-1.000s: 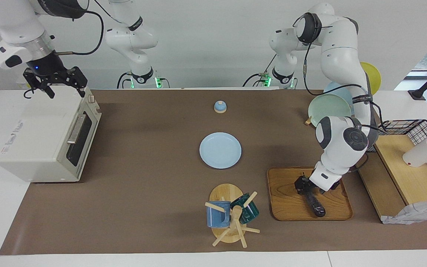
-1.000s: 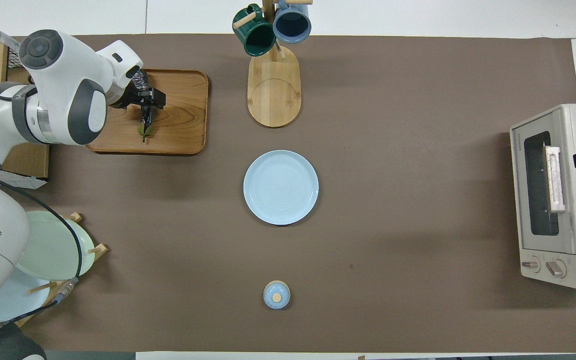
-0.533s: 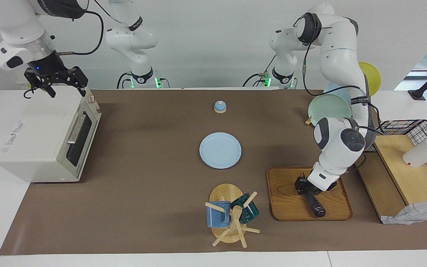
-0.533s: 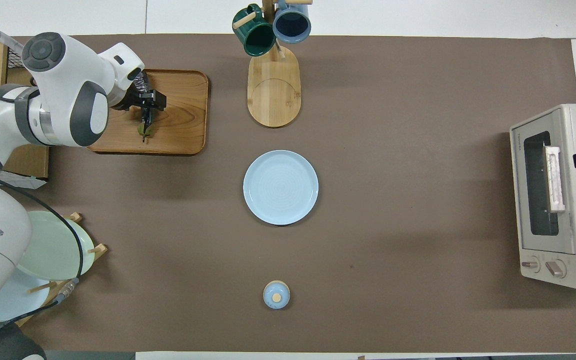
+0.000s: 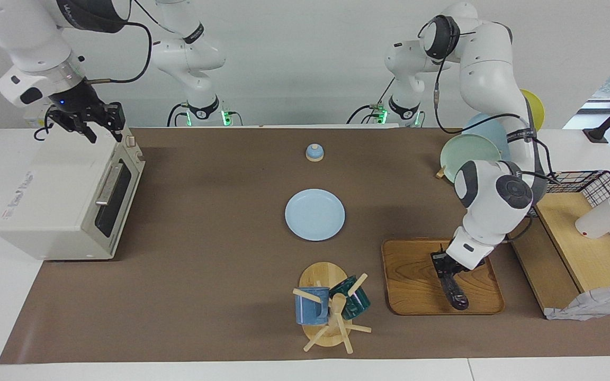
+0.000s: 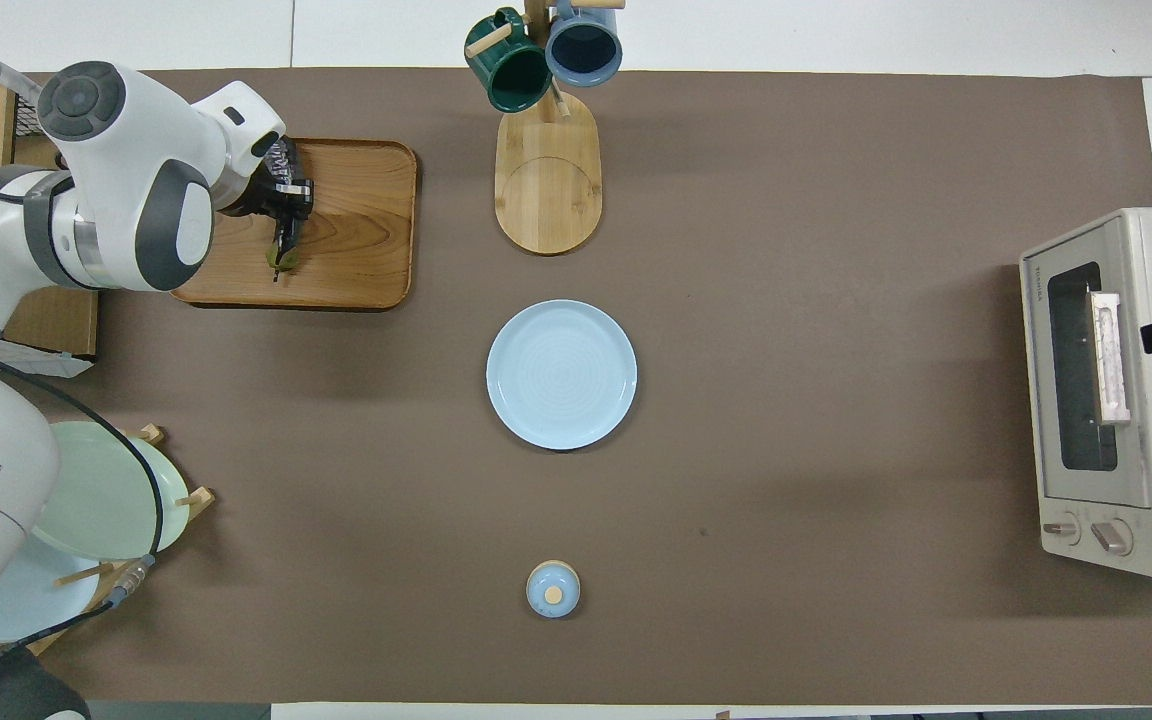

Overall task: Put eggplant into oven
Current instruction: 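Close the left gripper on the eggplant and lift it, then set the eggplant on the blue plate while the right gripper reaches the oven, then withdraw the left gripper while the right gripper pulls the oven door open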

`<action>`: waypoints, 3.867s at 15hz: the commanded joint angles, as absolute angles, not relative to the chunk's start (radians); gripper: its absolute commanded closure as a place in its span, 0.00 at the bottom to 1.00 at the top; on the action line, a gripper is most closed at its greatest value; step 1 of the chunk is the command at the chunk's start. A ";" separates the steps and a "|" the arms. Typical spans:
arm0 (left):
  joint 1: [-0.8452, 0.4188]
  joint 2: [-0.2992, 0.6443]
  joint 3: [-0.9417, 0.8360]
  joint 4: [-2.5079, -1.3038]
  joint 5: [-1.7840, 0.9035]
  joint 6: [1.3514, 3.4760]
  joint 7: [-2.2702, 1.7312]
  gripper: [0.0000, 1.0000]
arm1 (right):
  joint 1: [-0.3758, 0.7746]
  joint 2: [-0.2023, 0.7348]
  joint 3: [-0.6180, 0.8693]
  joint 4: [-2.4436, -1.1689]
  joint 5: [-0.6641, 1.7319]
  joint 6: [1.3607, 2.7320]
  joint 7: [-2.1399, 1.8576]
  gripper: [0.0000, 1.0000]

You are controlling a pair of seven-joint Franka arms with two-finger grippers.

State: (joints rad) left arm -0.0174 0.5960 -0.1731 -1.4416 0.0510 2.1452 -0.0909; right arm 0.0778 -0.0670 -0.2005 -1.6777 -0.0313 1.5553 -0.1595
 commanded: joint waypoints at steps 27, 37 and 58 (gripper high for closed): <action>-0.560 0.316 -0.175 -1.913 -0.110 2.381 -0.655 1.00 | 0.054 -0.060 -0.199 -2.085 -0.199 1.947 -0.038 1.00; -0.538 0.324 -0.169 -1.908 -0.091 2.368 -0.617 0.00 | 0.106 -0.040 -0.198 -2.117 -0.120 2.005 -0.015 1.00; -0.011 0.078 -0.167 -1.611 -0.046 1.746 -0.101 0.00 | 0.122 -0.048 -0.202 -2.098 -0.201 1.985 -0.029 1.00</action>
State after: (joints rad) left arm -0.0353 0.1385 -0.1597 -1.6010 -0.0639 1.8069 -0.1195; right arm 0.0911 -0.0592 -0.2046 -2.0415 -0.2000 1.9017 -0.0789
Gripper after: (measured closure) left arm 0.000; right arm 0.991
